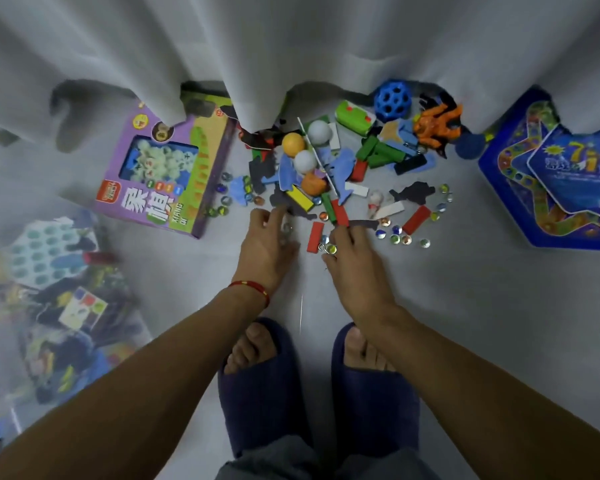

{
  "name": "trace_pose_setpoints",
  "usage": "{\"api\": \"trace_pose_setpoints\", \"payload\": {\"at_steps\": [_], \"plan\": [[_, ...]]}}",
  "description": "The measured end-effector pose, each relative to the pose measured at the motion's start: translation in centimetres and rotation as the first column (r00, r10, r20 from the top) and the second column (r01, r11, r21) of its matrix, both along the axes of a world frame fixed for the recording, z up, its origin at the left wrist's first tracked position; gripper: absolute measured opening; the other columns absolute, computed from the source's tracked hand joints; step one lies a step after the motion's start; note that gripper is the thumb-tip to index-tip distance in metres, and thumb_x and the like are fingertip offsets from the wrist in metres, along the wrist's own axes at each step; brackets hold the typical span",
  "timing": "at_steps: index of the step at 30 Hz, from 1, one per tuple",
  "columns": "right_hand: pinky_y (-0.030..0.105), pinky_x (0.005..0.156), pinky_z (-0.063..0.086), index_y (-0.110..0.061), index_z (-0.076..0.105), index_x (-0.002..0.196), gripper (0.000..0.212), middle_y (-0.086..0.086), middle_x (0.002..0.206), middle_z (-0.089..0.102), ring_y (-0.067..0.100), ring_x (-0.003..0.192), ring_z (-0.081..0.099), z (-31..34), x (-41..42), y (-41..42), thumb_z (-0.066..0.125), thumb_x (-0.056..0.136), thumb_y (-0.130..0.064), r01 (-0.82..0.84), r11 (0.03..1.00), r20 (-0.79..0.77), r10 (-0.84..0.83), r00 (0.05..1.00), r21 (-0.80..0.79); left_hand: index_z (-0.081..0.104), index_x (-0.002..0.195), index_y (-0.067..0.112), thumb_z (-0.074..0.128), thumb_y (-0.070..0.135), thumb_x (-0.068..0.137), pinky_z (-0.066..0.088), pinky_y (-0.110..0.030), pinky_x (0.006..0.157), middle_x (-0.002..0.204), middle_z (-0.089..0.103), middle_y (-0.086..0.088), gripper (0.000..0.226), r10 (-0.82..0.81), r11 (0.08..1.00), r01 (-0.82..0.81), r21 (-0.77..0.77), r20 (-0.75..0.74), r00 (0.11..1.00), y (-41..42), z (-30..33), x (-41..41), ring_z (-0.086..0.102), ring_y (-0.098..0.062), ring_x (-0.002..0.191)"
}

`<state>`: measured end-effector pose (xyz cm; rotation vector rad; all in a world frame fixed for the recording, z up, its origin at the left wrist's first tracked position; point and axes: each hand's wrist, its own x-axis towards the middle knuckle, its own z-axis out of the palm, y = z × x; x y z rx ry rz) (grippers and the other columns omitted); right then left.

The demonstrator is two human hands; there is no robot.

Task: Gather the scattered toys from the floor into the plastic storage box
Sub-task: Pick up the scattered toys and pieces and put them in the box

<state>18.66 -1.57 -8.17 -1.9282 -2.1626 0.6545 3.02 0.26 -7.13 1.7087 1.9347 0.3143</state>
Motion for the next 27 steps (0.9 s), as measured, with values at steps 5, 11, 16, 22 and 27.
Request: {"api": "trace_pose_setpoints", "payload": {"at_steps": [5,11,16,22,27], "plan": [[0.026,0.084,0.053,-0.01,0.049,0.131,0.053,0.012,0.131,0.048,0.019,0.106,0.058,0.1,0.2,-0.1,0.073,0.084,-0.008,-0.121,0.989,0.122,0.131,0.984,-0.08,0.065,0.116,0.011,0.065,0.018,0.091,0.051,-0.03,0.084,0.112,0.056,-0.01,0.025,-0.106,0.991,0.112,0.071,-0.087,0.991,0.8,-0.9,0.1,0.057,-0.026,0.092],[0.024,0.075,0.048,-0.001,0.044,0.128,0.046,0.014,0.121,0.053,0.021,0.1,0.058,1.4,0.4,-0.3,0.066,0.087,-0.005,-0.134,0.958,0.315,0.213,0.925,-0.254,0.065,0.112,0.014,0.061,0.016,0.093,0.049,-0.028,0.078,0.102,0.061,-0.009,0.019,-0.005,0.999,0.007,0.048,-0.036,0.999,-0.1,-0.9,0.9,0.057,-0.024,0.088],[0.028,0.075,0.047,0.0,0.053,0.116,0.027,0.016,0.113,0.06,0.025,0.099,0.061,1.7,0.5,0.1,0.06,0.09,-0.001,-0.087,0.928,0.319,0.211,0.924,-0.362,0.066,0.104,0.019,0.069,0.022,0.089,0.043,-0.018,0.071,0.095,0.063,0.0,0.017,0.204,0.978,-0.207,0.002,0.161,0.966,-0.2,-0.1,2.3,0.055,-0.014,0.082],[0.028,0.084,0.048,-0.002,0.056,0.119,0.025,0.013,0.117,0.061,0.024,0.106,0.06,2.4,0.5,0.4,0.057,0.094,-0.004,-0.118,0.916,0.314,0.249,0.916,-0.383,0.066,0.103,0.018,0.074,0.027,0.085,0.046,-0.023,0.071,0.093,0.062,-0.001,0.022,0.116,0.993,-0.12,0.018,0.132,0.984,0.5,-0.2,3.8,0.055,-0.015,0.08],[0.027,0.083,0.048,-0.002,0.058,0.115,0.026,0.014,0.116,0.057,0.023,0.109,0.055,2.7,1.1,-0.3,0.062,0.089,0.002,-0.162,0.918,0.333,0.29,0.897,-0.362,0.066,0.103,0.007,0.063,0.025,0.094,0.038,-0.022,0.074,0.1,0.064,-0.012,0.021,0.061,0.997,-0.06,0.042,-0.028,0.998,0.4,-0.4,3.4,0.05,-0.019,0.083]]}}
